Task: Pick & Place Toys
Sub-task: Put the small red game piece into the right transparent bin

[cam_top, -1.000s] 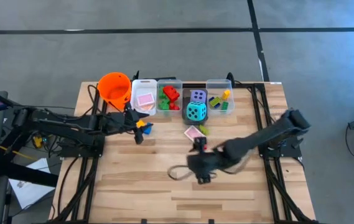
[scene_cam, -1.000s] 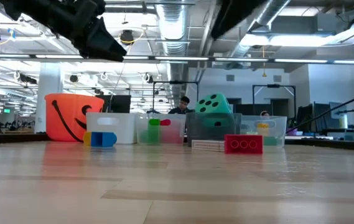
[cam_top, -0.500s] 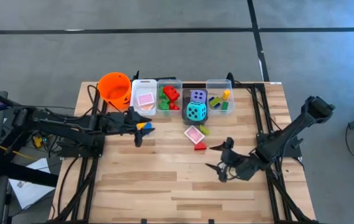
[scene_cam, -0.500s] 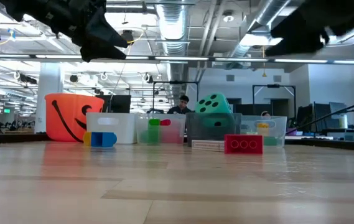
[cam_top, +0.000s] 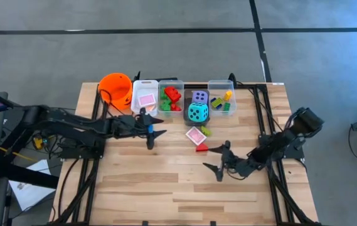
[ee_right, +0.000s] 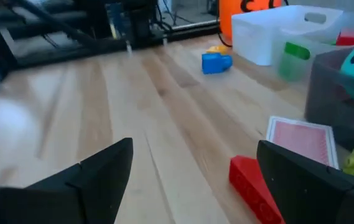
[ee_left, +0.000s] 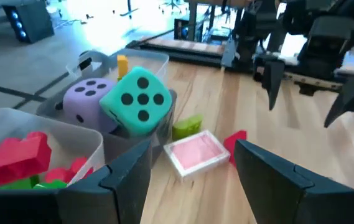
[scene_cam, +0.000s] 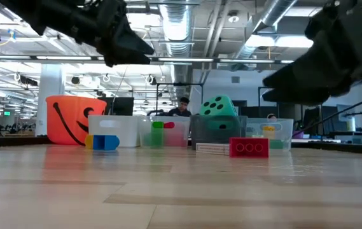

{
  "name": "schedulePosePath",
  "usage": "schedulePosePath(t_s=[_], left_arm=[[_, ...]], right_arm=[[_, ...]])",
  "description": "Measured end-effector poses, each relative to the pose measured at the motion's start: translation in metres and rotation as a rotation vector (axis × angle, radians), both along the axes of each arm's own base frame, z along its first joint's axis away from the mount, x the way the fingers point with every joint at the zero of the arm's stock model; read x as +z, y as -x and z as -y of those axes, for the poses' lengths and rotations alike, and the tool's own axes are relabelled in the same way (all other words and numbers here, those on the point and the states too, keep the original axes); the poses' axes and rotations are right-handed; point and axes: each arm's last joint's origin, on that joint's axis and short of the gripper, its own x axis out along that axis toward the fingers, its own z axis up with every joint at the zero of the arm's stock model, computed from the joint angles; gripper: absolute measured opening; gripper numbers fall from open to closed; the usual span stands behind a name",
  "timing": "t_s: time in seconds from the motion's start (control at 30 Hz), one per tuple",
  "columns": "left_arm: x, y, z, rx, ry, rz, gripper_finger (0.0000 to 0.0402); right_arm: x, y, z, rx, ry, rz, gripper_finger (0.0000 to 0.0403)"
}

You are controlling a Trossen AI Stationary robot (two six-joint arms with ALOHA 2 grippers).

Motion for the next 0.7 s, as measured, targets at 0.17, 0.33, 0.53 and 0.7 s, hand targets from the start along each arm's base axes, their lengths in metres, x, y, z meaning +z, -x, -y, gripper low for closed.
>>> schedulePosePath(t_s=[0.17,0.33,0.53,0.7], left_arm=[[-0.009,-0.014,0.0,-0.014,-0.054,0.022,0.0221],[-0.018,-0.022,0.0,-0.012,-0.056,0.02,0.0221],[-0.021,-0.022,-0.006,0.008,-0.057,0.001,0.0221],[-0.02,-0.022,-0.006,0.009,-0.057,0.008,0.0221]], right_arm=[[-0.023,-0.013,-0.003,-0.045,0.052,-0.053,0.0335],[-0.046,-0.021,0.001,-0.109,0.039,-0.098,0.0335],[-0.065,-0.024,0.012,-0.194,-0.031,-0.116,0.0327],[-0.058,-0.027,0.015,-0.2,-0.022,-0.102,0.0316]])
